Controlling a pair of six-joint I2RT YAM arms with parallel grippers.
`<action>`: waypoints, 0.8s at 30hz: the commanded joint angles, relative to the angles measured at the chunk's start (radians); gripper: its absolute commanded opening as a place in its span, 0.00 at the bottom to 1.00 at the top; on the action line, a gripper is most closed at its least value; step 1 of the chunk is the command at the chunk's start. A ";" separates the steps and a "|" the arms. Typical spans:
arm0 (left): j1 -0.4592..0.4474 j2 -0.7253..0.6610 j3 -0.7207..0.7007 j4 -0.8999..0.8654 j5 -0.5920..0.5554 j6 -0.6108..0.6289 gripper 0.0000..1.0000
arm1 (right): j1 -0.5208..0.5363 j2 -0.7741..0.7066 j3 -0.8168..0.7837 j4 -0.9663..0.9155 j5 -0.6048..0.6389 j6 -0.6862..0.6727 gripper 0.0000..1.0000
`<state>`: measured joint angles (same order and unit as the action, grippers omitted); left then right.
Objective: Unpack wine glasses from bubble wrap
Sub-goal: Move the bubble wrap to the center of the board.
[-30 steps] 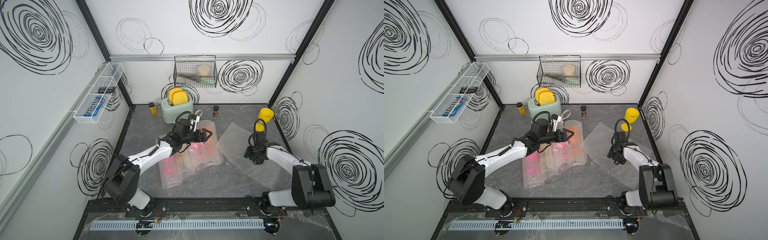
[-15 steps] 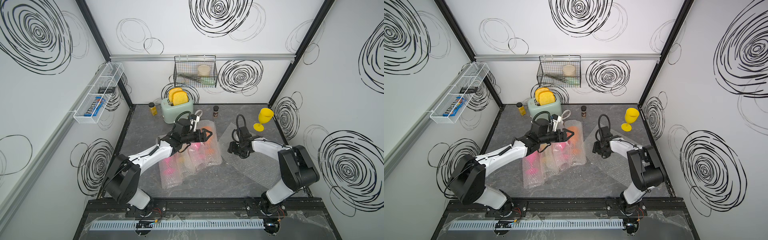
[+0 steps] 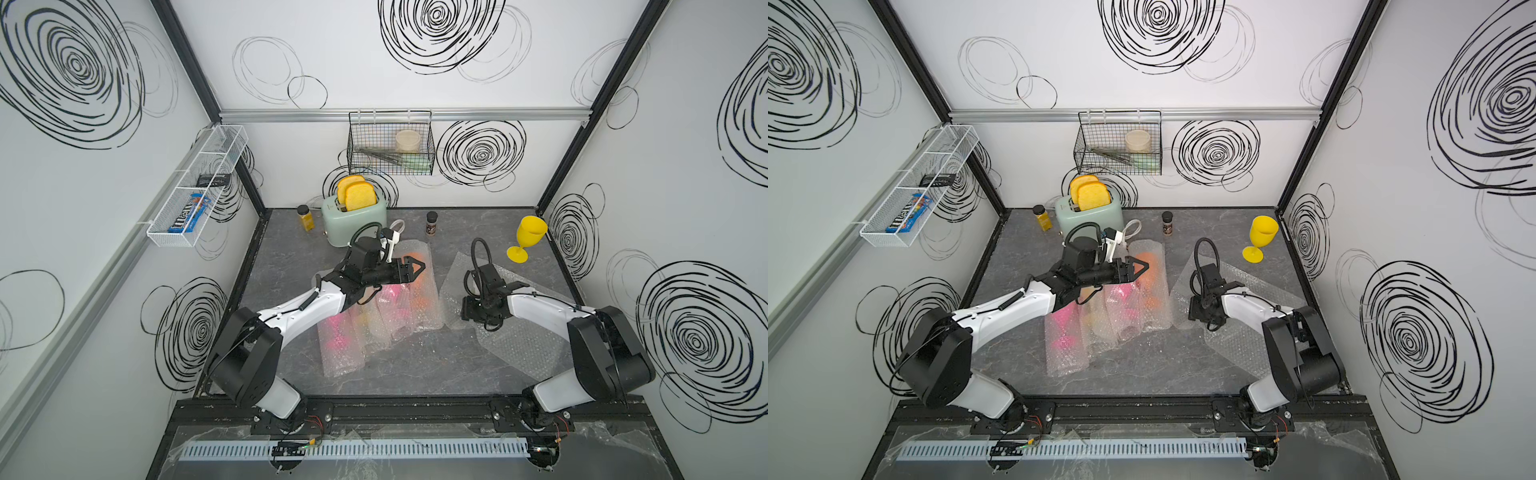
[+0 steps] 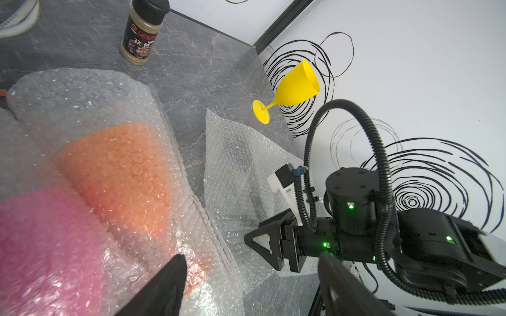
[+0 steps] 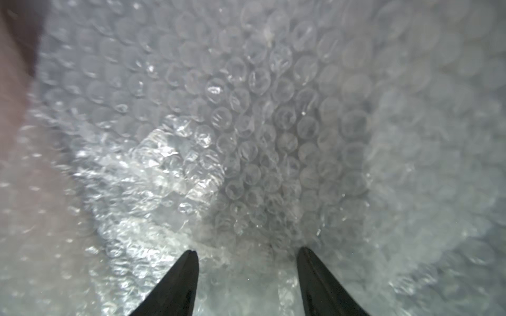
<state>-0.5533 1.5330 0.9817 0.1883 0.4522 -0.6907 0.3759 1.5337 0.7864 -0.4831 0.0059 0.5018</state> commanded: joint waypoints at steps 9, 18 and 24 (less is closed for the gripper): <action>0.011 0.000 -0.006 0.057 0.016 -0.012 0.80 | 0.070 0.234 0.070 -0.221 0.075 -0.082 0.27; 0.015 -0.005 -0.016 0.066 0.014 -0.018 0.80 | 0.077 0.201 0.150 -0.316 0.065 -0.092 0.14; 0.015 -0.004 -0.018 0.072 0.016 -0.024 0.80 | 0.113 0.240 0.289 -0.488 0.119 -0.150 0.14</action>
<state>-0.5468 1.5330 0.9722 0.2039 0.4530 -0.6998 0.4694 1.7477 1.0428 -0.7773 0.0875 0.3908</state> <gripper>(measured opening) 0.803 0.141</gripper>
